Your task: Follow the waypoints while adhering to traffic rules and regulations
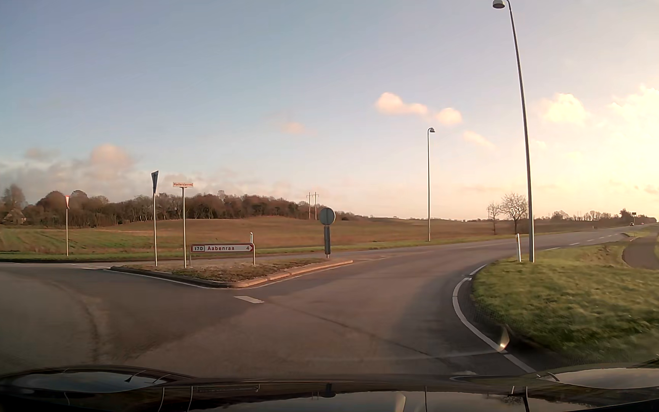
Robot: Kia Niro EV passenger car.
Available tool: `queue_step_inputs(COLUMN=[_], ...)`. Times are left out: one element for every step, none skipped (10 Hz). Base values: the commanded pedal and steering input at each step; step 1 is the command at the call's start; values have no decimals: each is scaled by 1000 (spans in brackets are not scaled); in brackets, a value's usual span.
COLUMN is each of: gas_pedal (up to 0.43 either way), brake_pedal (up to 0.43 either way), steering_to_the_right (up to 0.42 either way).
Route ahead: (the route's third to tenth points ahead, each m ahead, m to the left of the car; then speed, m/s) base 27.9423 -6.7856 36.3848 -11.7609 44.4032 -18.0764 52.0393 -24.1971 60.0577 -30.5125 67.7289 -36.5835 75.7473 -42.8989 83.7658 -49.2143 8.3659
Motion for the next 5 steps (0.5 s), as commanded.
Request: queue_step_inputs(gas_pedal=[220,220,220,220,220], brake_pedal=[0,0,0,0,0], steering_to_the_right=[20,35,53,70,90])
